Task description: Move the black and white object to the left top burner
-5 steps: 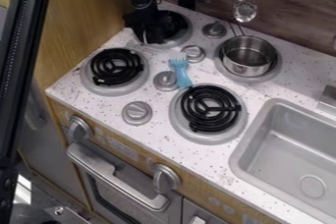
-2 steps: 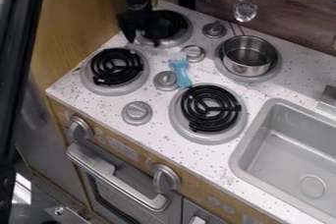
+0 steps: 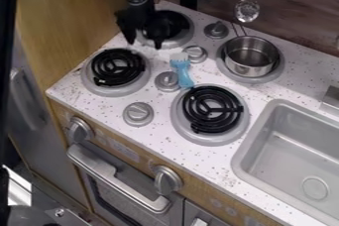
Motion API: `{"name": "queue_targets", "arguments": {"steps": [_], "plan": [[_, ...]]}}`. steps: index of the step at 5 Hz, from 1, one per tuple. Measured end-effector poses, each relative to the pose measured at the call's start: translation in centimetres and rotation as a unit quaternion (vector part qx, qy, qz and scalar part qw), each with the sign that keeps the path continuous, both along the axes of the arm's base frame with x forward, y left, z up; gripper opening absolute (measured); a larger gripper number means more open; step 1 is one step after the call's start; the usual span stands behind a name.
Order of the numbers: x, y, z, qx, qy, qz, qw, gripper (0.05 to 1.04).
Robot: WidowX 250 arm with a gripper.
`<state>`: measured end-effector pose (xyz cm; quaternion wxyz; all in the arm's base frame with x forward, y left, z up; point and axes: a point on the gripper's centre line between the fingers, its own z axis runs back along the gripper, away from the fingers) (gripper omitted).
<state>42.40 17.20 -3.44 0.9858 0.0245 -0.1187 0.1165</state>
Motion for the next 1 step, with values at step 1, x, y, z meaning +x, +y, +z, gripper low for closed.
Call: {"name": "queue_targets", "arguments": {"steps": [1], "plan": [[-2.74, -1.19, -0.60, 0.002, 0.079, -0.030, 0.9964, 0.999]]}}
